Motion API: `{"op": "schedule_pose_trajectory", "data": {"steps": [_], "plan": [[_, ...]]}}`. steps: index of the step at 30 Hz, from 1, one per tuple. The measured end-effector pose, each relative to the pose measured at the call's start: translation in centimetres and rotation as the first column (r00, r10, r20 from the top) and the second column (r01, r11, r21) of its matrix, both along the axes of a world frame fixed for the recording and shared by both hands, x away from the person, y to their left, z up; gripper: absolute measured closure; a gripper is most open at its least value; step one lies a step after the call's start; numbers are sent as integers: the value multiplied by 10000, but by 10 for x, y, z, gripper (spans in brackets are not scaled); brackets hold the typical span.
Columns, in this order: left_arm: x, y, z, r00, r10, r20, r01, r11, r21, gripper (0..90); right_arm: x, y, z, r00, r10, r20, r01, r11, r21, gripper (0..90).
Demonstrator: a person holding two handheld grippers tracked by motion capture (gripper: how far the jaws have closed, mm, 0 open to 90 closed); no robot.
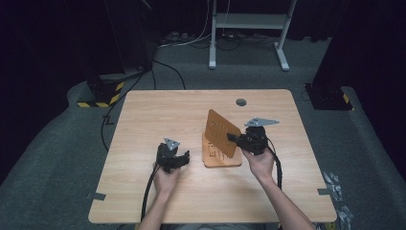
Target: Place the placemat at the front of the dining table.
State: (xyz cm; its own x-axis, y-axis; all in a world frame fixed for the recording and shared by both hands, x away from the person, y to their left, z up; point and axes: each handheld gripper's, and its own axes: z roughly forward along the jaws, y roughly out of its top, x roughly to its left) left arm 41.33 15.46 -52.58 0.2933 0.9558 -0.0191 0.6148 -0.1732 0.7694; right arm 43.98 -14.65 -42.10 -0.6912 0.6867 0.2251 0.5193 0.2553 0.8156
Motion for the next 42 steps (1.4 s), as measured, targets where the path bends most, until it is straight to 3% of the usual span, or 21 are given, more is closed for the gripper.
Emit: {"op": "schedule_pose_trajectory", "data": {"steps": [23, 42], "plan": [[2, -2, -1, 9996, -111, -272, 116, 9998, 167, 295, 8, -37, 6, 9969, -786, 23, 786, 9965, -298, 864], [2, -3, -1, 9996, -112, -245, 117, 9997, 194, 292, 17, -67, 14, 9863, -1646, 133, 1649, 9860, -262, 865]]}}
